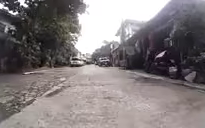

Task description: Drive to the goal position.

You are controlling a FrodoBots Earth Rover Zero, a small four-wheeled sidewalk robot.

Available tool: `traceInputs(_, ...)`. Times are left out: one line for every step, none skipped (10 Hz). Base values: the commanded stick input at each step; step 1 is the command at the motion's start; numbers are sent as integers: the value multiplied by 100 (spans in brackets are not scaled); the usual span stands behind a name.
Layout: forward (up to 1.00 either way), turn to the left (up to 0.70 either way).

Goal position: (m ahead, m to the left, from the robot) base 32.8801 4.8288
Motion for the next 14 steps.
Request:
traceInputs(70, 14)
traceInputs(70, 27)
traceInputs(70, 3)
traceInputs(70, 0)
traceInputs(70, 0)
traceInputs(70, 0)
traceInputs(70, 0)
traceInputs(70, 0)
traceInputs(70, 0)
traceInputs(70, 0)
traceInputs(70, 0)
traceInputs(70, 0)
traceInputs(70, 0)
traceInputs(70, 0)
